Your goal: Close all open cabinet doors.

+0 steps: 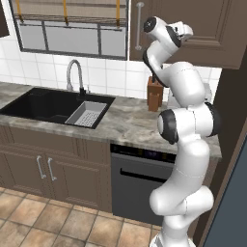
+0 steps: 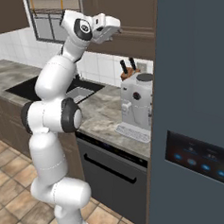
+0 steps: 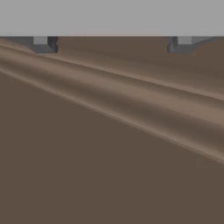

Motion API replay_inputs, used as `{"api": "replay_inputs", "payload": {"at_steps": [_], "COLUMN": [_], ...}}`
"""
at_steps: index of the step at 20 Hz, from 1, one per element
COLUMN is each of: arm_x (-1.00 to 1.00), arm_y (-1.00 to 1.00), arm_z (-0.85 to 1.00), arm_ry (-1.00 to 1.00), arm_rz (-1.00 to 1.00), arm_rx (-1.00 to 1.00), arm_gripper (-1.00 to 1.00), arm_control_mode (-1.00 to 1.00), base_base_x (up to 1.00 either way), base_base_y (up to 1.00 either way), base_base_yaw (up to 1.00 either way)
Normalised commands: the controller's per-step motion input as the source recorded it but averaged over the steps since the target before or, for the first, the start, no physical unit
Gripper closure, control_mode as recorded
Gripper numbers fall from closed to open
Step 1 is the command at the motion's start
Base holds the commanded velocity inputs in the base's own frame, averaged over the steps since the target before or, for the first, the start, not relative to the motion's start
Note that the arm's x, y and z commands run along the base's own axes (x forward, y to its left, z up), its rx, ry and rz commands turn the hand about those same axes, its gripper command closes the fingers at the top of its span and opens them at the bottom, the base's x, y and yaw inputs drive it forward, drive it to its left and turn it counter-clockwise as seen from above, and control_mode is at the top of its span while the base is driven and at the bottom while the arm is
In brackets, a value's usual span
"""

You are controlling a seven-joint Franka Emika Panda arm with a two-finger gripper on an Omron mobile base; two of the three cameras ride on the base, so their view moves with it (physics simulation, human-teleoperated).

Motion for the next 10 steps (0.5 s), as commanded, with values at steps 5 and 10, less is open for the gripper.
{"api": "replay_inputs", "payload": {"at_steps": [5, 10], "arm_x": [0.21, 0.23], "arm_y": [-0.40, -0.40], "arm_z": [-0.32, -0.34], "arm_ry": [0.00, -0.02], "arm_rz": [0.00, 0.00], "arm_rx": [0.00, 0.00], "arm_gripper": [-1.00, -1.00], "arm_control_mode": [-1.00, -1.00], "base_base_x": [0.00, 0.00], "base_base_y": [0.00, 0.00], "base_base_yaw": [0.00, 0.00]}}
